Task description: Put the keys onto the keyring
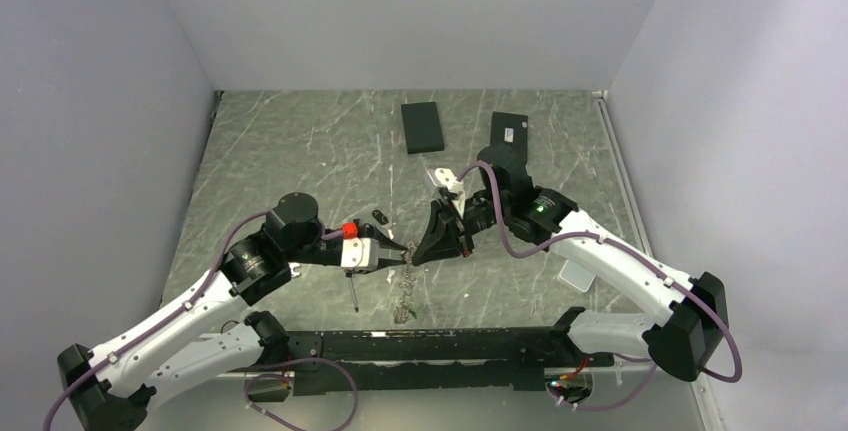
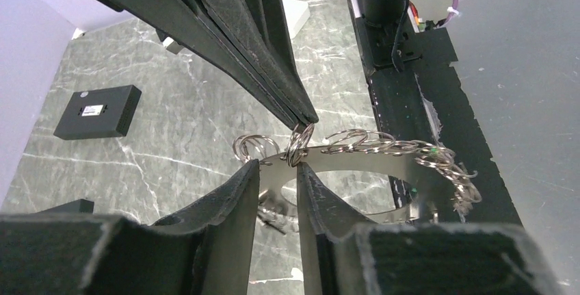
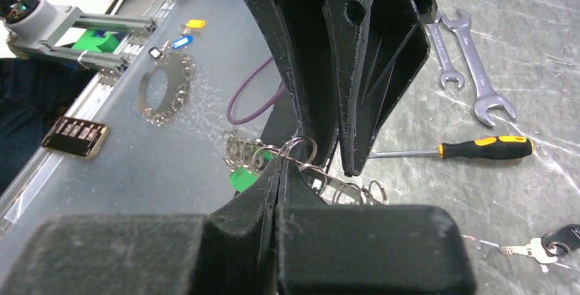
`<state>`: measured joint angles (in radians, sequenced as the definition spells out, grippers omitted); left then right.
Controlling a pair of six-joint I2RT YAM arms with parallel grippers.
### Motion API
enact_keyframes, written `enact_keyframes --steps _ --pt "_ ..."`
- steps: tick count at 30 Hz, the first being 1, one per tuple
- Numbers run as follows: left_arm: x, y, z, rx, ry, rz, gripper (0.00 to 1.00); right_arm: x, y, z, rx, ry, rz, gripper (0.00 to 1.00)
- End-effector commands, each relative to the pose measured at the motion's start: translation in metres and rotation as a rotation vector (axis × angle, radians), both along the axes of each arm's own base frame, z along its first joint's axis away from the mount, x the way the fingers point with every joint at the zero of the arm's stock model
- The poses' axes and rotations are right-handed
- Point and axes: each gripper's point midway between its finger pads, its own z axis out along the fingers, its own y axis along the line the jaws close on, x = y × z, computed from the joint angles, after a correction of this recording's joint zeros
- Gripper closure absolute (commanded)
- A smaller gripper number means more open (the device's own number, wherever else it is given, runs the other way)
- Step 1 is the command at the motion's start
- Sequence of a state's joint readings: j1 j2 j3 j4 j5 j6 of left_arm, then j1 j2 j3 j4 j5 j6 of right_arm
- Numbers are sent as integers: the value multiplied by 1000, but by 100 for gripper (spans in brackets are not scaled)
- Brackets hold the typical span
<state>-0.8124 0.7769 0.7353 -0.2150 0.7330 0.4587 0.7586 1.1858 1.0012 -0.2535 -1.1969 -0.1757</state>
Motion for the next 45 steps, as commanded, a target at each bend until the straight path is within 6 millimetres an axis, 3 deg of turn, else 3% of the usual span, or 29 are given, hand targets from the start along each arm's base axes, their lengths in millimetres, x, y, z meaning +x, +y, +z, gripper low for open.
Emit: enact_keyframes --steps 1,6,21,26,29,36,38,39,42,45 --pt "-8 -4 20 -65 -13 -48 69 -4 3 32 108 -96 55 100" --pt "-8 -5 12 -53 12 -51 72 -5 3 34 111 -99 55 100" --pt "-11 -8 11 -64 33 -72 74 -1 6 29 100 -98 41 100" --pt "-12 -9 13 -78 27 -83 85 -1 6 28 98 -94 44 100" --pt "-13 -10 12 -80 27 -90 99 0 7 27 93 -92 42 100" --pt "-12 -10 10 -73 48 -76 100 7 10 24 78 -99 -11 100" --pt "-10 -8 11 -70 49 -57 100 8 10 25 85 -105 -24 92" --pt "-9 -8 12 -71 45 -54 100 8 9 25 85 -107 -29 78" --pt "-7 -6 14 -76 28 -35 100 9 9 25 85 -110 -42 57" --pt "-7 -3 15 -67 16 -22 100 10 8 28 92 -122 -60 53"
